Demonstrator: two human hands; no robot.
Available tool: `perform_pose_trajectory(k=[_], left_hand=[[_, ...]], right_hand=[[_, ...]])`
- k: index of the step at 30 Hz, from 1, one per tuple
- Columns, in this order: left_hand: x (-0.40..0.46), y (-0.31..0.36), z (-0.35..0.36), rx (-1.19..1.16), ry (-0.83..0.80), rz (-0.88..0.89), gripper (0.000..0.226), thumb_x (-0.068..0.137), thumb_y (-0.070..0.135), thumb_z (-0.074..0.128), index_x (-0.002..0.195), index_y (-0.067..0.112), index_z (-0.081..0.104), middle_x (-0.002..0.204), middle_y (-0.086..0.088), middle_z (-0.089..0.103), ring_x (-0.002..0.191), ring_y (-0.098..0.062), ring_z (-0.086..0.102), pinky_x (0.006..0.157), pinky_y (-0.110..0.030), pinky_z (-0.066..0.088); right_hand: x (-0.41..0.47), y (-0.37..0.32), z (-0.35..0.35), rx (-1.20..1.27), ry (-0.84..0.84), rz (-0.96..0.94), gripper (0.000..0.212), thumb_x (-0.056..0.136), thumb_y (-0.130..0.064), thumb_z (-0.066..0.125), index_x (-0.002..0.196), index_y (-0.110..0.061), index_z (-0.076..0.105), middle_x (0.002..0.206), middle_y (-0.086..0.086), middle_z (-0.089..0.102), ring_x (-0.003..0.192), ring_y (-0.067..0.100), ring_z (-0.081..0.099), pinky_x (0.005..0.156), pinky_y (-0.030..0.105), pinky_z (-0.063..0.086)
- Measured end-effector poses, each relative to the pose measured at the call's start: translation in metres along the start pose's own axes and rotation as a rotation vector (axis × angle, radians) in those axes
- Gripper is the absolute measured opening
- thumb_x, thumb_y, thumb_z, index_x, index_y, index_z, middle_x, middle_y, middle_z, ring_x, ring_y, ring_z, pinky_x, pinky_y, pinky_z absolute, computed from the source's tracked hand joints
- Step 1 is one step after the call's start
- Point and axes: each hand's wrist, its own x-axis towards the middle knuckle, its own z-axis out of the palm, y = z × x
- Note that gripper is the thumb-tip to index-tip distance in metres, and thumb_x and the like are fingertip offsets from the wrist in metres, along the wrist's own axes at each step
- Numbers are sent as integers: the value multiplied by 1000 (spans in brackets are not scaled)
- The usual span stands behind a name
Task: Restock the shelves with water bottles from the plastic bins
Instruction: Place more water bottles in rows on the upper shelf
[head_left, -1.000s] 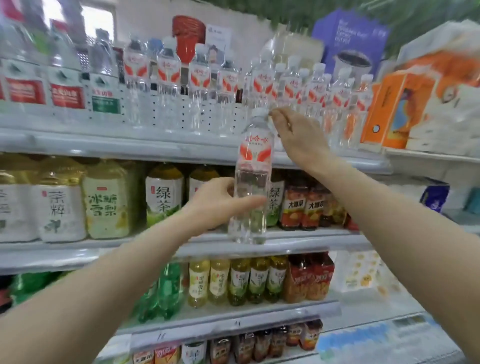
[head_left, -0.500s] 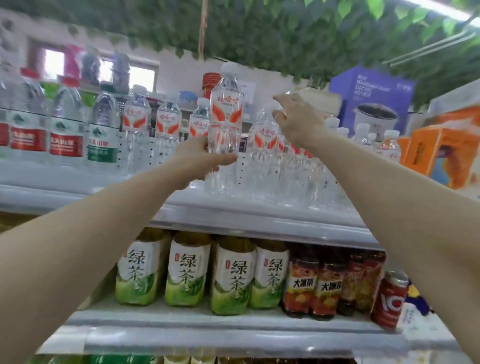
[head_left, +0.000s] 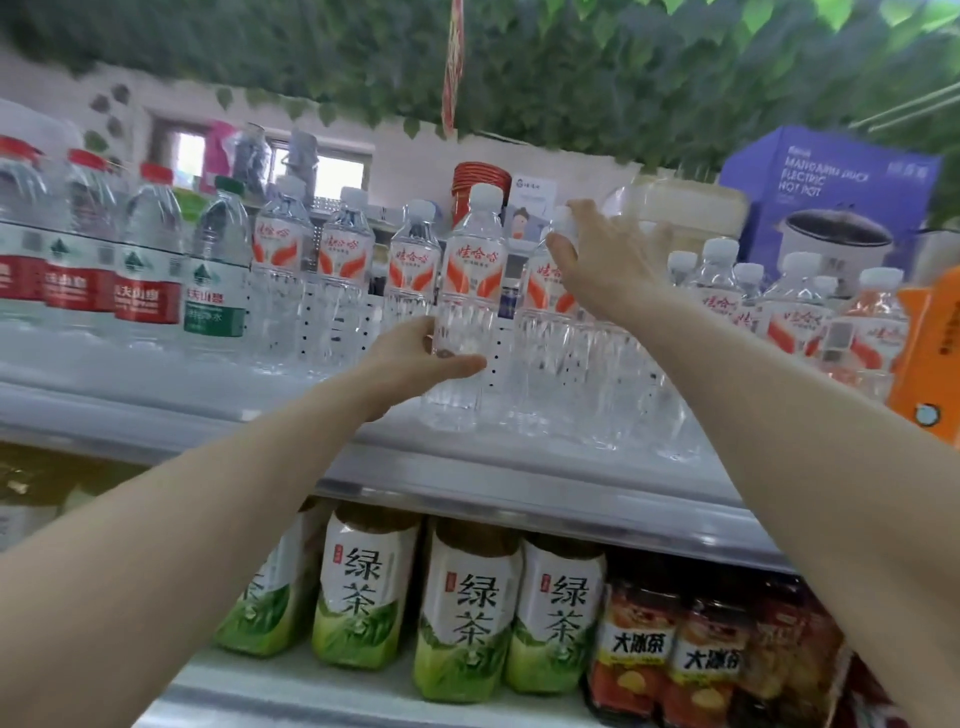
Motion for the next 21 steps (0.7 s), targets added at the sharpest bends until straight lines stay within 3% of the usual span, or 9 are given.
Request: perform_pose_trajectory(k=[3,7,18,21], left_hand=[[-1,-5,-2,156,-38,-28,46,74,45,80,103,20,55,98,8,61,87,-6,55,74,-25,44],[2,-12,-2,282,-3,-57,57,66,54,81,103,18,58,96,0,61,88,-18,59,82,-38,54],[5,-10,6,395,17,-68,50,73,54,76,92,14,53,89,-4,57,77,-16,51,63,-29,41],[4,-9,7,459,42,-55,55,72,59,74,100,16,54,96,-1,58,86,-17,54,70,-31,44]], right_hand=[[0,2,1,13,22,-10,50,100,-50,24,140,-22,35,129,3,60,127,31,44,107,62,18],[0,3,5,43,52,-30,49,101,-49,26,140,-21,36,127,4,61,125,30,46,106,55,20],[3,13,13,3,76,-5,55,99,-53,22,140,-19,38,130,5,59,124,29,48,109,60,20],[-1,11,13,21,75,12,56,101,-53,21,144,-20,33,136,6,56,130,30,44,112,62,16]])
